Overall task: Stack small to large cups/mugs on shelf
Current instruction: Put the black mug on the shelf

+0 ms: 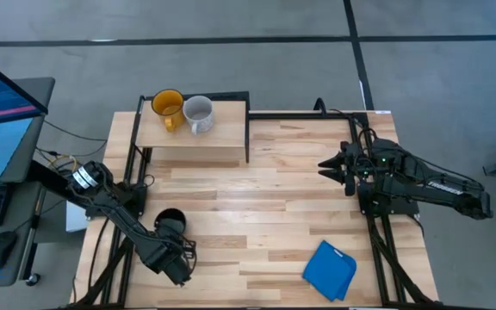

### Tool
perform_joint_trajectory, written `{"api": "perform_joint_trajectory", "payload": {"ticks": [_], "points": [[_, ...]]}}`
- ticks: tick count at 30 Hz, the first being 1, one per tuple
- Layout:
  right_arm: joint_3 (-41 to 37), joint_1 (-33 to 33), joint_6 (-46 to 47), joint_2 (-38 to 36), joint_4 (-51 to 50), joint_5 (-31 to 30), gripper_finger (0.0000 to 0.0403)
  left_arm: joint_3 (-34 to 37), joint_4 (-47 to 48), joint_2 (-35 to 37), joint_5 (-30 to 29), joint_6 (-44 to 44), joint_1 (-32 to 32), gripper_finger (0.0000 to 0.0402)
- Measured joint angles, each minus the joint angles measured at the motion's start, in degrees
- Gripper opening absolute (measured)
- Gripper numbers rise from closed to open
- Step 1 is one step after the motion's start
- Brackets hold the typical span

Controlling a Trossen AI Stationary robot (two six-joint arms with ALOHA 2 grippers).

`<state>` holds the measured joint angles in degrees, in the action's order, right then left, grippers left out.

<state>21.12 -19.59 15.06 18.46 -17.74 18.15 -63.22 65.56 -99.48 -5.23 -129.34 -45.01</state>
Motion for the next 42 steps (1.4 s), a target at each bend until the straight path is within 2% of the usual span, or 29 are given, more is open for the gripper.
{"api": "perform_joint_trajectory", "payload": {"ticks": [3, 11, 19, 28, 42], "points": [[0.0, 0.0, 0.0, 0.0, 0.0, 0.0, 0.0169, 0.0, 1.0, 0.0, -0.3, -0.2, 0.0, 0.0112], [0.0, 0.0, 0.0, 0.0, -0.3, 0.0, 0.0169, 0.0, 0.4, 0.0, -6.5, -0.3, 1.0, 0.0062], [0.0, 0.0, 0.0, 0.0, -0.3, 0.0, 0.0169, 0.0, -1.7, 0.0, -9.3, 0.1, 4.7, 0.0071], [0.0, 0.0, 0.0, 0.0, -0.3, 0.0, 0.0169, 0.0, -4.4, 0.0, -14.0, 3.1, 8.0, 0.0061], [0.0, 0.0, -0.5, 0.0, -1.8, 0.1, 0.0169, 0.0, -5.1, 0.0, -15.1, 3.5, 11.8, 0.0071]]}}
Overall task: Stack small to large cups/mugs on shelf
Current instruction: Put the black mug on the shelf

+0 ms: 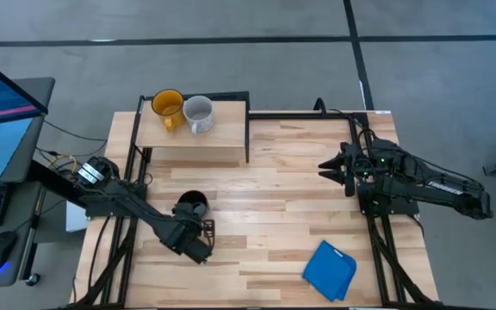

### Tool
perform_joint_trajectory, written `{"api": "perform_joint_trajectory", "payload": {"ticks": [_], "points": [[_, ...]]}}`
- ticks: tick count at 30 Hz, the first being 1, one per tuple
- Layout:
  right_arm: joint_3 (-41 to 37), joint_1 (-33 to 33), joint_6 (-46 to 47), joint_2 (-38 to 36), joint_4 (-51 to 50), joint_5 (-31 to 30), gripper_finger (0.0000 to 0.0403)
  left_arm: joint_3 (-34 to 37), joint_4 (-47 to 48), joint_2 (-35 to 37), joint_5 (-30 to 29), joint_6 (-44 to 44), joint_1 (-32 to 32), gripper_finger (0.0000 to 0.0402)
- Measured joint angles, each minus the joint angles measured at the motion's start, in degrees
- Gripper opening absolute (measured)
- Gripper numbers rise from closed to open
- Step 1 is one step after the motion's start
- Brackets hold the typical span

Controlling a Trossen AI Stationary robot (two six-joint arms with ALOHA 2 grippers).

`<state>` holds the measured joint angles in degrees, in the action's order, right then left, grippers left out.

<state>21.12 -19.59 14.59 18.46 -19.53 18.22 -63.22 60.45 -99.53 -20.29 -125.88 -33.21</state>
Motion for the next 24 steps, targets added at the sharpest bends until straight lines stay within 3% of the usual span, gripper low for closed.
{"api": "perform_joint_trajectory", "payload": {"ticks": [5, 14, 24], "points": [[0.0, 0.0, 0.0, 0.0, 0.0, 0.0, 0.0169, 0.0, 0.0, 0.0, 0.0, 1.2, 0.9, 0.0066], [0.0, 0.0, 0.0, 0.0, 0.0, 0.0, 0.0169, 0.0, 0.2, 0.0, -0.5, 1.2, 2.4, 0.0107], [0.0, 0.0, 0.0, 0.0, -0.1, 0.0, 0.0169, 0.0, 0.0, 0.0, 0.0, 1.2, 2.5, 0.011]]}}
